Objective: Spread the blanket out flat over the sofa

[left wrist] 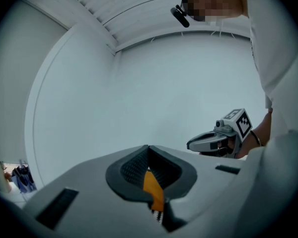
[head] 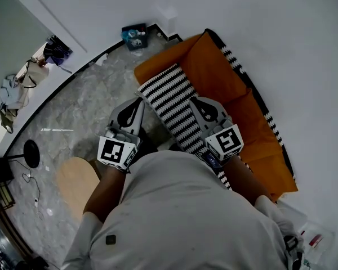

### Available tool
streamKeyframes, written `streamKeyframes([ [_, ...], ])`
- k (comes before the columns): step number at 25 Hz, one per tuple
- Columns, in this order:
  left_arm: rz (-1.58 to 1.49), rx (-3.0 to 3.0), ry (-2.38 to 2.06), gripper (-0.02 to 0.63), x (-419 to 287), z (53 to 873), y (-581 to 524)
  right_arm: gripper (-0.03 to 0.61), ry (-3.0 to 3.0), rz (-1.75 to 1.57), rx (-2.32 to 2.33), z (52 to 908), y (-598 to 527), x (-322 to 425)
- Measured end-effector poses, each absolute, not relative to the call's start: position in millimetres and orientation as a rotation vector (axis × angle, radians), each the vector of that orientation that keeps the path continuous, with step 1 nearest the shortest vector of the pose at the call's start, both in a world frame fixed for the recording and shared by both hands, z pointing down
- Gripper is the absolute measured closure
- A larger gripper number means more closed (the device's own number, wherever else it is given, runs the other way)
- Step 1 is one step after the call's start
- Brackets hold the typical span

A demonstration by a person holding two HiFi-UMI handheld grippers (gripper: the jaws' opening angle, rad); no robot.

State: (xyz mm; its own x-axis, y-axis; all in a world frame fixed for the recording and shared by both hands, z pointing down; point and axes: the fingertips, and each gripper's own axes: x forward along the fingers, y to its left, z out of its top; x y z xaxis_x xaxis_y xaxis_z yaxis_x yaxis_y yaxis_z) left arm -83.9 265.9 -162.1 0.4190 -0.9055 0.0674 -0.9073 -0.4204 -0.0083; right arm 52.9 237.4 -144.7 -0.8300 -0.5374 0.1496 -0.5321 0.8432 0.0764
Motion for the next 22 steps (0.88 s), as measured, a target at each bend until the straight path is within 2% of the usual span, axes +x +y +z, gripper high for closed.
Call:
streamKeyframes([
  [9, 0.113, 2.622, -1.673, 0.604, -33, -160, 305, 0.552, -2.891, -0.064, 0.814, -147, 282, 99],
  [22, 0.139, 2.622, -1.642, 0.604, -20, -154, 322, 0.552, -2.925, -0.103, 0.773, -158, 293, 106],
])
